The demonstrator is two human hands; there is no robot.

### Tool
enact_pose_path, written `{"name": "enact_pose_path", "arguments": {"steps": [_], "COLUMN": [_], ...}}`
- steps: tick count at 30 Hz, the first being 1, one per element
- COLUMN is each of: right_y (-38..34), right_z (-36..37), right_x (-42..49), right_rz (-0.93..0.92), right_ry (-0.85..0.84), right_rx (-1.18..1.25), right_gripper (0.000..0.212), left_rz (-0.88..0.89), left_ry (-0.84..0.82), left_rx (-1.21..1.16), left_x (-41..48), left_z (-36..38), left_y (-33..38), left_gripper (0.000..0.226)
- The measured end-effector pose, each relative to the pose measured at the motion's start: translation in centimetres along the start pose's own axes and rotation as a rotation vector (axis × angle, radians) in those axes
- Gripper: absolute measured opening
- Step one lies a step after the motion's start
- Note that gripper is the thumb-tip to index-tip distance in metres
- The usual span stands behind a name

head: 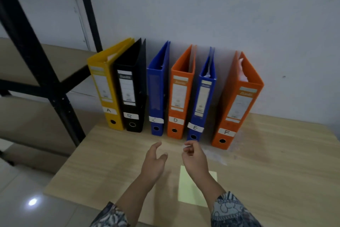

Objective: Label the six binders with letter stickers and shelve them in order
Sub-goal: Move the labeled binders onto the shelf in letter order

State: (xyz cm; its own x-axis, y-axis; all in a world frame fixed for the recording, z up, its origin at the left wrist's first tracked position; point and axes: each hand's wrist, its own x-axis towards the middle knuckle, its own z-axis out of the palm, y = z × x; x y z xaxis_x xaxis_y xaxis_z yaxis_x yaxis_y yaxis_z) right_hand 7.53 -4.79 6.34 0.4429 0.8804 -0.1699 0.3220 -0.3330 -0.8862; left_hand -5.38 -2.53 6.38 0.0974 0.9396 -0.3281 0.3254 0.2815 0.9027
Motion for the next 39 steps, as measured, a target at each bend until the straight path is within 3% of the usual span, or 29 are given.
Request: {"name": "enact_pose_path", "arguments": {"steps": [9, 16, 21, 32, 39], "right_y": [-7.8, -12.3, -14.4, -15.3, -16.4], "right_z": [13.5, 20.0, 22.4, 25.7, 27.4], "right_x": [0.6, 2.3, 4.5, 7.2, 7.9], "right_rz": [-0.1, -0.113, -0.149, -0.153, -0.134], "right_ry": [-0.052, -0.074, -0.122, -0.101, 0.01], "right_rx": [0.1, 0.083, -0.031, -0.158, -0.175], "right_gripper": [0.029, 0.03, 0.046, 0.074, 0.069], "left_rz": [0.054, 0.068, 0.101, 0.135, 0.143], "left_ry": [0.078, 0.106, 0.112, 0.027, -0.155], "left_rx": [-0.01, -0.096, -0.157, -0.239, -0.183], "left_x": [6.2, 10.7, 13.7, 18.5, 21.6], "left_z": [-14.7, -21.0, -22.8, -24.8, -25.5], "left_y": [-1.3, -1.0, 0.6, 2.2, 2.9], "left_gripper": [0.046, 0.041, 0.028, 0.044, 0.063]}}
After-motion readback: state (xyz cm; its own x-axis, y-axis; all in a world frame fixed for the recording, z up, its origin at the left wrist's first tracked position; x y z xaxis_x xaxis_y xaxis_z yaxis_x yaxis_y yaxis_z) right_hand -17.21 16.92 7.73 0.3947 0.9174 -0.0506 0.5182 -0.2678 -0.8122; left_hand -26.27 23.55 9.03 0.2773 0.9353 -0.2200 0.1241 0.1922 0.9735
